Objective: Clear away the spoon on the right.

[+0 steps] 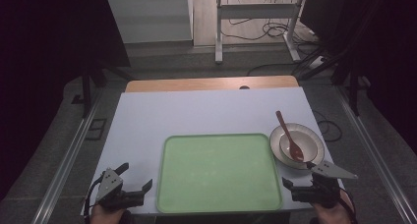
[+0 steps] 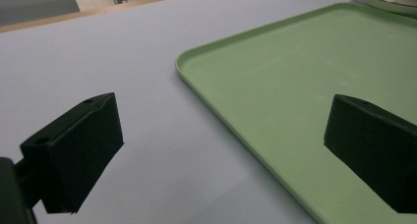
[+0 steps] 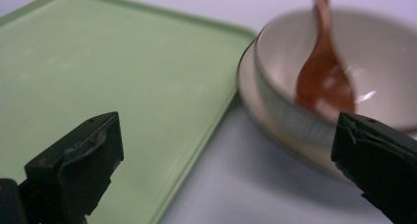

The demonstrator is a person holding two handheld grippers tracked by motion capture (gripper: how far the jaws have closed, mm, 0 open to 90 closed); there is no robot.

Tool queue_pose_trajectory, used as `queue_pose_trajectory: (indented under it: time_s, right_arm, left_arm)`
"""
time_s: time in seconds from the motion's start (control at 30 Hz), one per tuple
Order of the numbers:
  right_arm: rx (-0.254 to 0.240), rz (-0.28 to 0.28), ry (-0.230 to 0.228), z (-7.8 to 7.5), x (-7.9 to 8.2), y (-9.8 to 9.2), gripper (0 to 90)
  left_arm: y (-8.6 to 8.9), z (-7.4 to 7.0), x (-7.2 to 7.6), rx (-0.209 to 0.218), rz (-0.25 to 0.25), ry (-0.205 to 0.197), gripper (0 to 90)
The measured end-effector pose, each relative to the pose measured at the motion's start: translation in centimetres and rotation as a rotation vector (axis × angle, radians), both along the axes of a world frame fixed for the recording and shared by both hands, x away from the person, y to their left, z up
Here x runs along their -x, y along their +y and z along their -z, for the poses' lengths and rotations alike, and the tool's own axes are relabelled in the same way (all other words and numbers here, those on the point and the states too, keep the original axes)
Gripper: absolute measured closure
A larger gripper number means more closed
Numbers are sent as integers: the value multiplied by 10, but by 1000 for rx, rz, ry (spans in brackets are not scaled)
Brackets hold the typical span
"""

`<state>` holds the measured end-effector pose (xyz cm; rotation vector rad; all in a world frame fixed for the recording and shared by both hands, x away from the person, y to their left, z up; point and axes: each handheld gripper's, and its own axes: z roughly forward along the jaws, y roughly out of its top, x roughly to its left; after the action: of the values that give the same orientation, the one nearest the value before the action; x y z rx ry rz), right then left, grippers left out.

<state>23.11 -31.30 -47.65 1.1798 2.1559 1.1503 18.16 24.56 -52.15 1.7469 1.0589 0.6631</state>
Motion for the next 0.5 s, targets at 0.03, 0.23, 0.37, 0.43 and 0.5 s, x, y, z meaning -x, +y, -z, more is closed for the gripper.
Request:
queue_pose_trajectory:
  time_s: [0.03, 0.23, 0.37, 0.43, 0.5]
  right_arm:
    - [2, 1, 17, 3, 1, -1, 0]
    - [33, -10, 39, 9, -1, 0, 0]
    - [34, -4, 35, 9, -1, -1, 0]
    - [35, -3, 32, 9, -1, -1, 0]
    - [40, -1, 27, 8, 0, -1, 0]
  left_arm:
    - [0, 0, 0, 0, 0, 0, 11]
    - [-1, 0, 0, -9, 11, 1, 12]
    - [-2, 0, 0, -19, 14, -1, 12]
    - [-2, 0, 0, -20, 15, -1, 13]
    - [-2, 0, 0, -22, 15, 1, 13]
